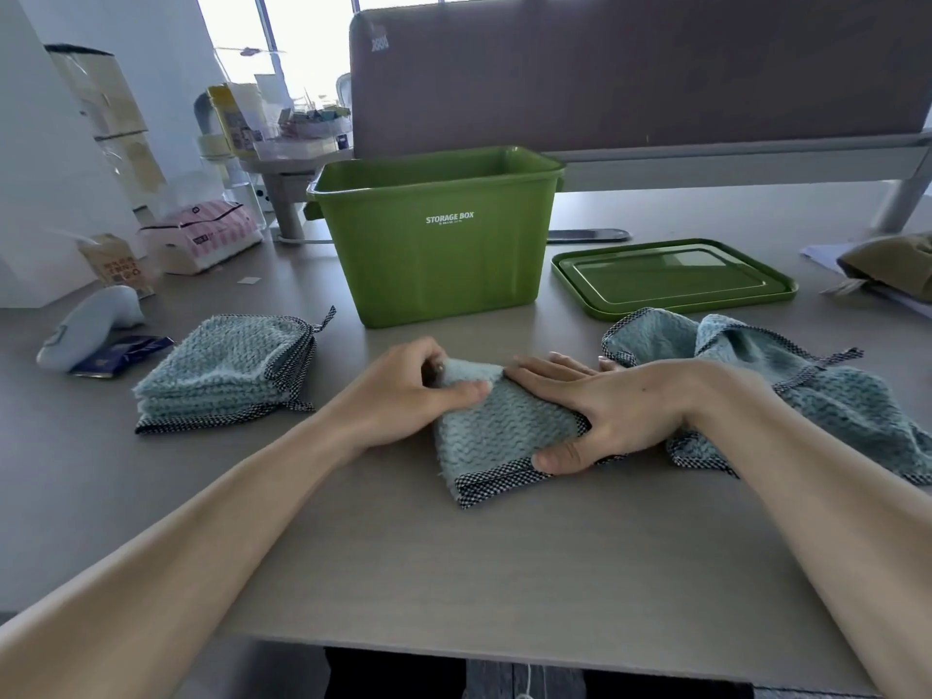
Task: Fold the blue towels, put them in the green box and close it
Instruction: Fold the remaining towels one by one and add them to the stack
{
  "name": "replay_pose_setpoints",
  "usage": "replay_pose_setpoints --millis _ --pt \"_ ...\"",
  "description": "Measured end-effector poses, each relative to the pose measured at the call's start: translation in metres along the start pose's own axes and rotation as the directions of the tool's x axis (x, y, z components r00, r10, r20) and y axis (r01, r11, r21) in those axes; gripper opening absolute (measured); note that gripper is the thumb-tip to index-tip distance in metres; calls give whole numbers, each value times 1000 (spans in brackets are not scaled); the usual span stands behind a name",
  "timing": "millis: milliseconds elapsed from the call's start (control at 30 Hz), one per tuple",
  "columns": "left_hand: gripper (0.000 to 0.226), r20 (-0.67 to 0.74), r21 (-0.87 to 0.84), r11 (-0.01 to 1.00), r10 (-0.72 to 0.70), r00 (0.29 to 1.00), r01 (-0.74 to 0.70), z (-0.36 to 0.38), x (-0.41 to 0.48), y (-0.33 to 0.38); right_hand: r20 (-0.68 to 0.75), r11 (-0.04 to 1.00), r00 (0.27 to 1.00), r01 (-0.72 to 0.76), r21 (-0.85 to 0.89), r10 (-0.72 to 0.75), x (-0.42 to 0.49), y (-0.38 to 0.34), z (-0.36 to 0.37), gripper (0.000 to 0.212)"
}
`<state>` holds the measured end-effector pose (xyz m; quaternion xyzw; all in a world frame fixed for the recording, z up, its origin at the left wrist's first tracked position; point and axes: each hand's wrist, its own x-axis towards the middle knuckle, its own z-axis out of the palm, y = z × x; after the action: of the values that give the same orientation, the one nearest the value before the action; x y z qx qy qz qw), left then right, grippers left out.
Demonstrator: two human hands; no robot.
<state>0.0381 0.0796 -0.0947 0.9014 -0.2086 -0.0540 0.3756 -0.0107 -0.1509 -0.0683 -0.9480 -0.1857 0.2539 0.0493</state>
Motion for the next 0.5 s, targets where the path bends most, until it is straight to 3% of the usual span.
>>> replay_pose_setpoints --millis 100,233,333,367,433,500 --pt "55 24 -262 964 58 998 -49 1 -3 -2 -49 998 999 23 50 -21 -3 1 0 112" --pt "33 -39 -478 855 210 977 -202 0 -5 -7 -265 912 964 129 390 -23 3 0 0 107" --pt "21 -144 -439 837 293 945 -326 -4 -6 -7 -408 813 911 196 548 56 6 -3 -1 103" --pt "28 -171 -394 846 316 933 -359 -5 -7 -7 -441 787 893 207 581 91 7 -3 -1 103" --pt "38 -182 -366 859 311 933 -358 -5 -7 -7 -494 719 858 254 647 142 8 -4 -1 101" --pt "34 -176 -427 845 272 946 -322 -5 -8 -6 -538 642 829 331 692 153 11 -6 1 95"
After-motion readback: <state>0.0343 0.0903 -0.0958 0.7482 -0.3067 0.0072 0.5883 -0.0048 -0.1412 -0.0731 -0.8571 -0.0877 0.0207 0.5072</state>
